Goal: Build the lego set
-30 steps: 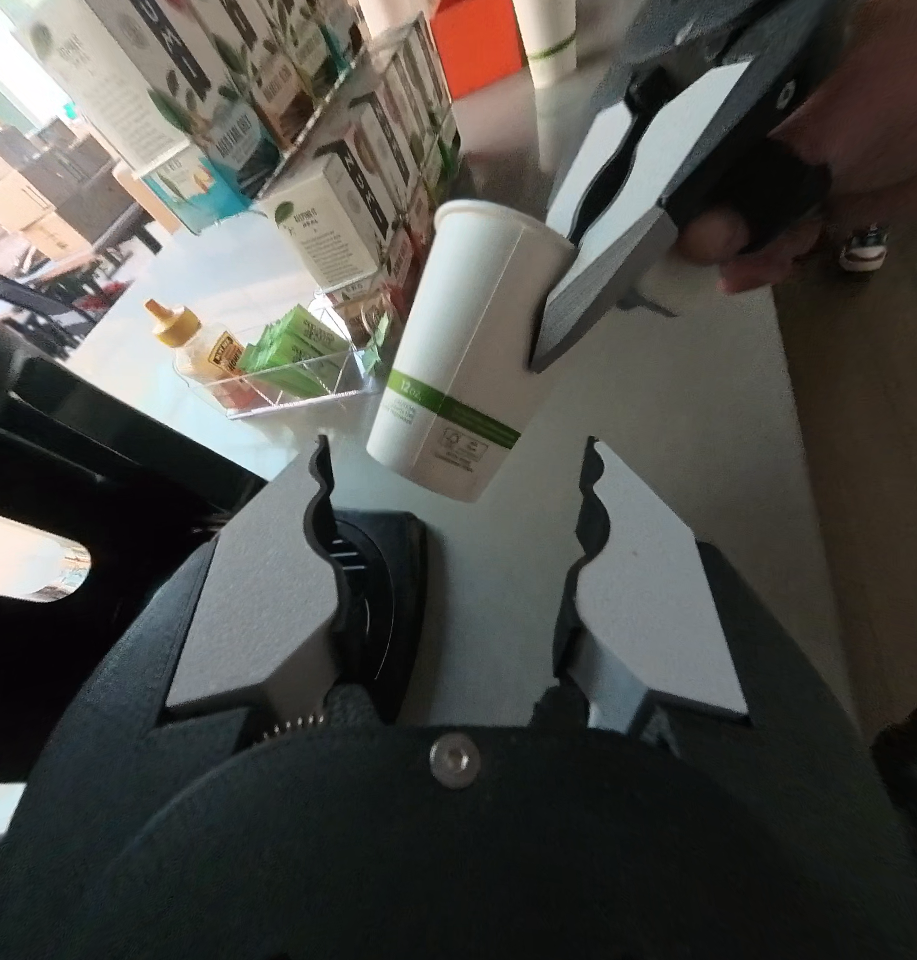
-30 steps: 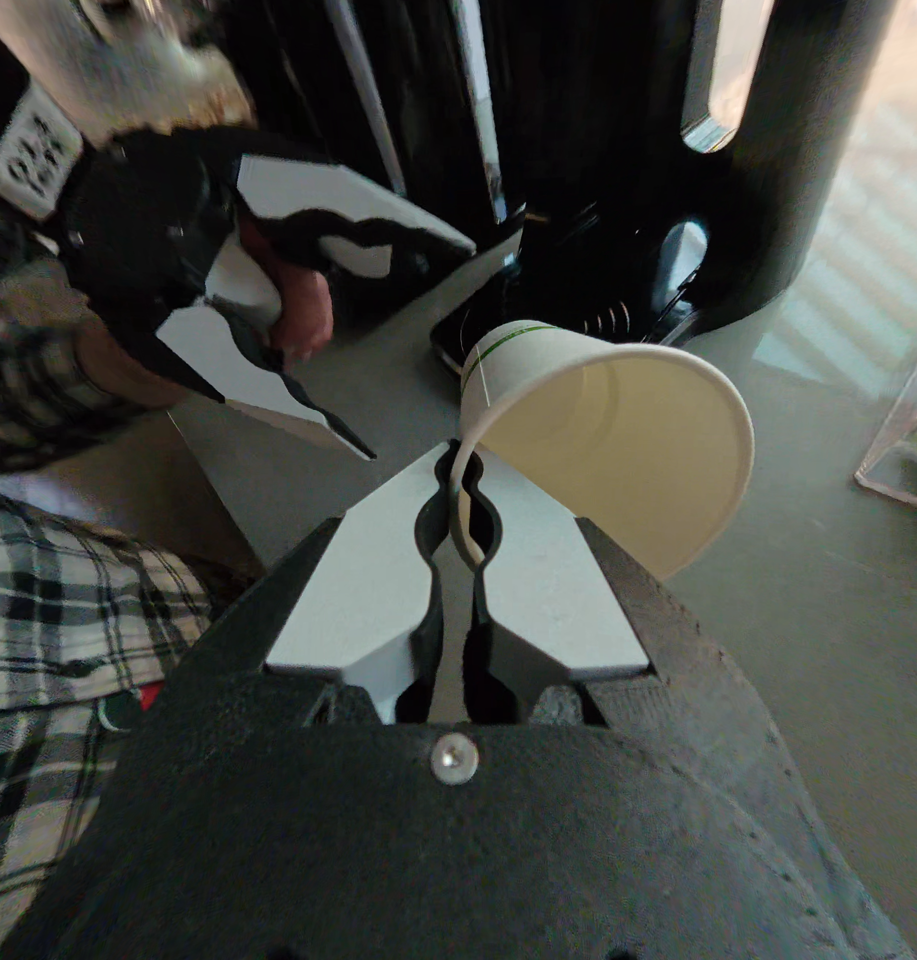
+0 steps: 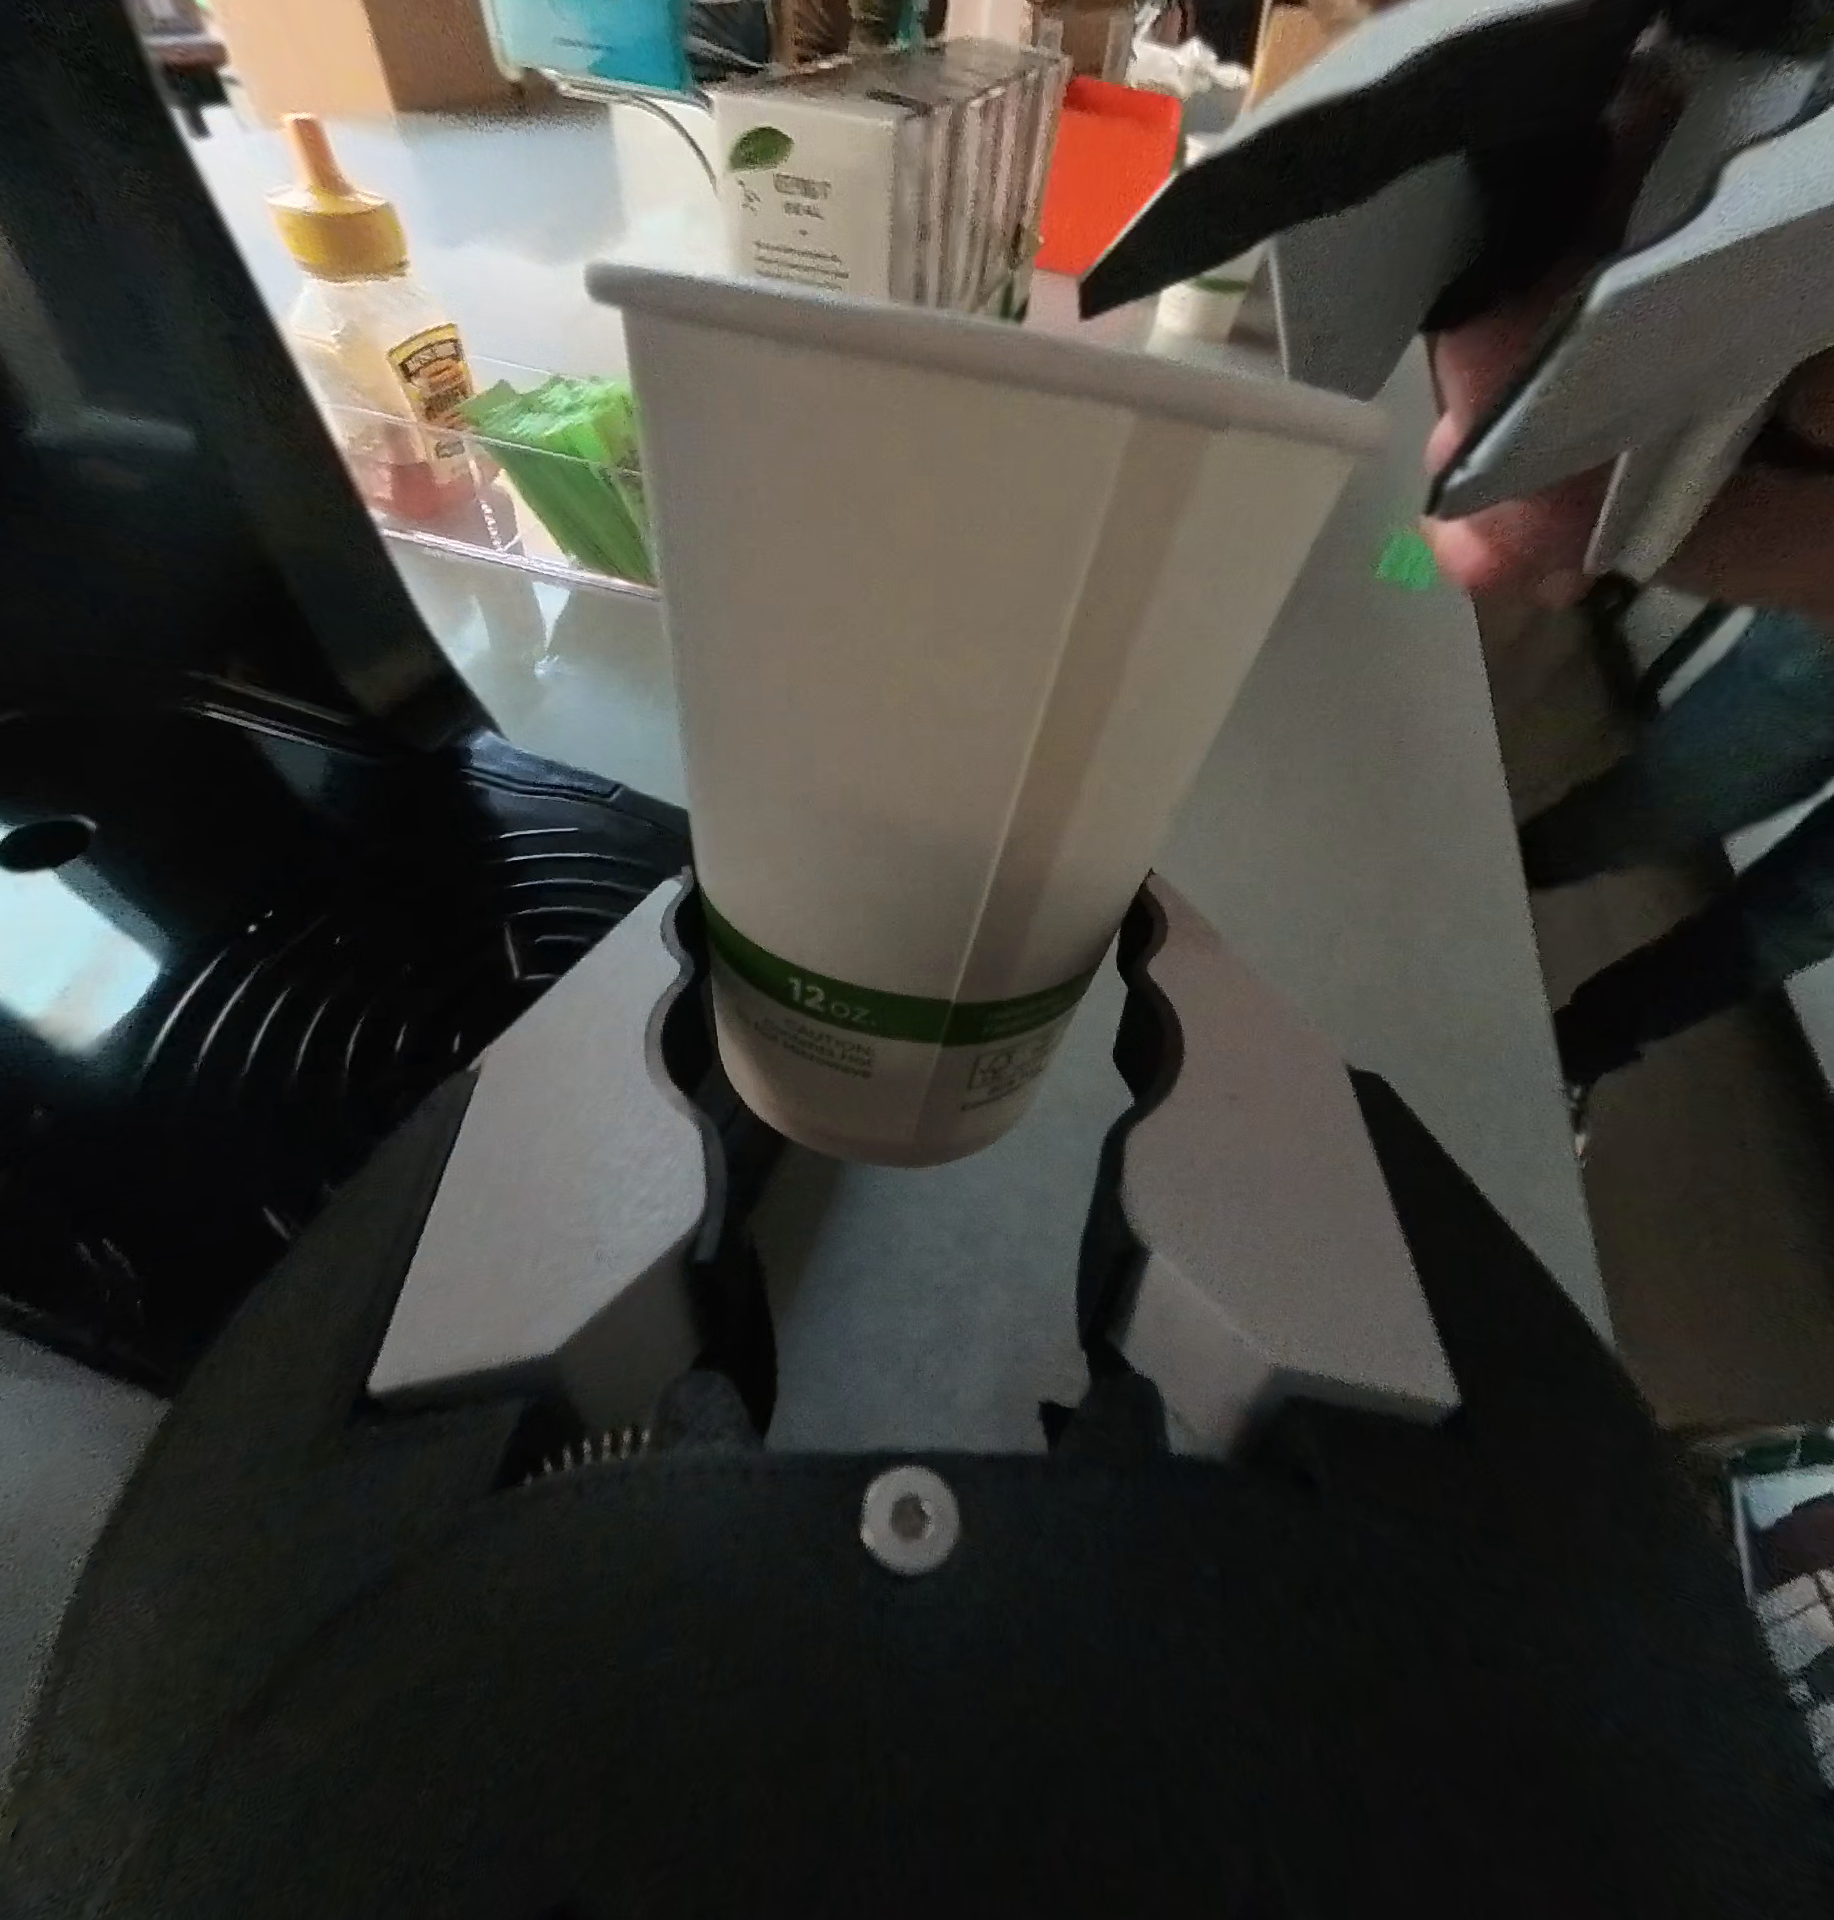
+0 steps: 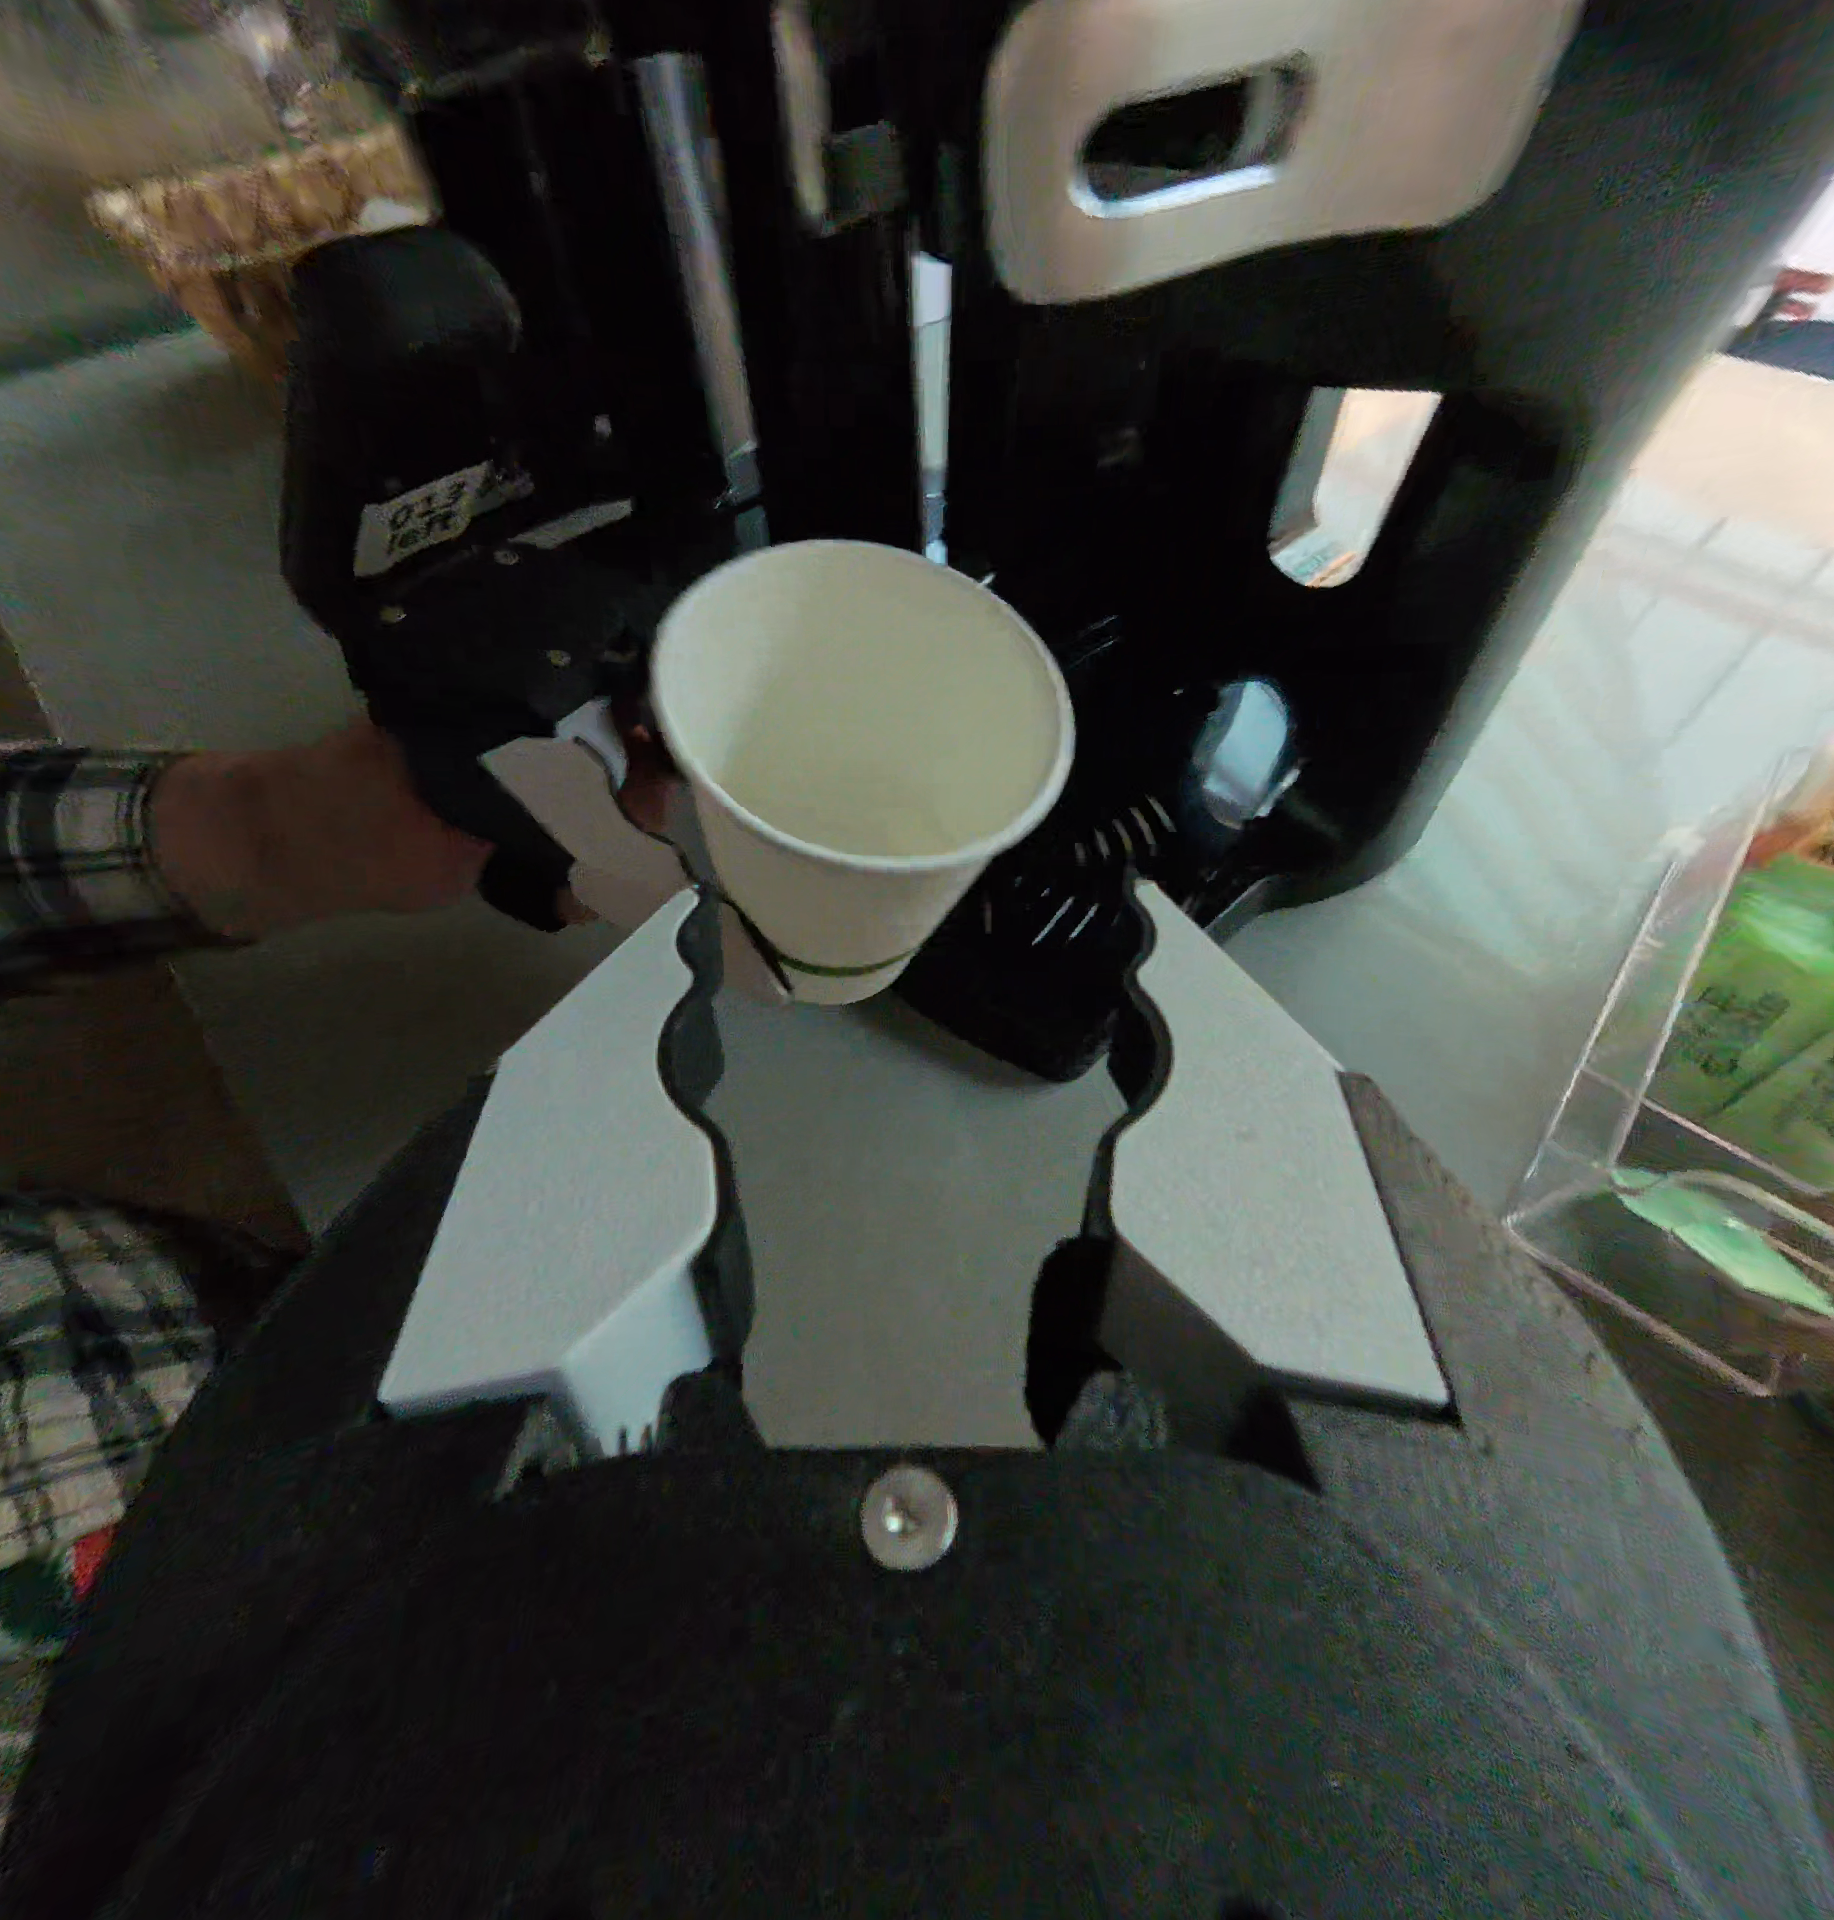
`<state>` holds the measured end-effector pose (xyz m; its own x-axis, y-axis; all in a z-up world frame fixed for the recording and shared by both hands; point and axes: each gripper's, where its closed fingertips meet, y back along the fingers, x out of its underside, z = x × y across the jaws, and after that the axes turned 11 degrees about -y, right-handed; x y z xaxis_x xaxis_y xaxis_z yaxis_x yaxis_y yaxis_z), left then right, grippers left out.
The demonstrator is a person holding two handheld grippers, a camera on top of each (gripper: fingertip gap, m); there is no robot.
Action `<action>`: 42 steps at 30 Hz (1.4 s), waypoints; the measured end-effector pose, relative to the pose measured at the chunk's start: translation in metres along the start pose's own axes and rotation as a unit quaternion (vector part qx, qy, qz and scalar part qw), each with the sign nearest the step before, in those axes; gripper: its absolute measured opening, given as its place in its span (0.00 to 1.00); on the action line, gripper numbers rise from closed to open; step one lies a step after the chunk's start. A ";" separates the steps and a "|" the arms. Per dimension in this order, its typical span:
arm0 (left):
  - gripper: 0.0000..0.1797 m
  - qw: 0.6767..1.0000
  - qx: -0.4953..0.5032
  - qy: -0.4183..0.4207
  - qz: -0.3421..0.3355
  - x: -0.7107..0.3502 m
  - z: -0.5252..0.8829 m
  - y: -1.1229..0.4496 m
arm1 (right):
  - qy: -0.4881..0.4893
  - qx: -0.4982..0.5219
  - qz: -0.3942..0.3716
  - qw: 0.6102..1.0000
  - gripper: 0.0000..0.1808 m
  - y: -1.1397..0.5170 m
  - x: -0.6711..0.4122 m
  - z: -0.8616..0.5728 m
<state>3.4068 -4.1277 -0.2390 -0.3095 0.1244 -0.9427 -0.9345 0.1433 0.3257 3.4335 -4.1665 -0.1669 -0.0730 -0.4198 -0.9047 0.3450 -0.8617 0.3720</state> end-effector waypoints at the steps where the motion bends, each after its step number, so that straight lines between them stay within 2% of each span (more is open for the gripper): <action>1: 0.43 1.000 0.000 0.010 -0.007 0.000 0.002 0.001 | -0.012 0.004 -0.010 1.000 0.43 -0.002 0.001 -0.005; 4: 0.43 0.999 0.002 0.031 -0.017 0.002 0.007 0.002 | -0.045 -0.065 0.013 0.997 0.41 -0.023 0.015 0.005; 8: 0.44 1.000 -0.004 0.019 -0.007 0.003 0.012 0.001 | -0.064 -0.131 0.003 0.989 0.38 -0.047 0.014 0.019; 11: 0.43 1.000 -0.002 0.007 0.013 0.009 0.015 -0.003 | -0.054 -0.138 -0.017 0.989 0.31 -0.052 0.002 0.019; 16: 0.43 0.998 -0.007 0.012 0.054 0.020 0.027 -0.007 | -0.039 -0.137 0.001 0.990 0.31 -0.065 0.003 0.012; 25: 0.43 0.991 -0.034 -0.006 0.132 0.039 0.051 -0.006 | -0.087 -0.173 0.005 0.981 0.30 -0.086 0.010 -0.006; 35: 0.44 0.988 -0.030 0.005 0.154 0.055 0.058 -0.010 | -0.103 -0.177 0.023 0.979 0.29 -0.101 0.021 -0.016; 42: 0.46 0.991 -0.003 0.017 0.133 0.053 0.051 -0.010 | -0.103 -0.150 0.013 0.983 0.31 -0.097 0.022 -0.023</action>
<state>3.4086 -4.0722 -0.2884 -0.5512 0.1236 -0.8252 -0.8199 0.1031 0.5631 3.4200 -4.0855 -0.2278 -0.2376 -0.5158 -0.8231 0.6068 -0.7405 0.2889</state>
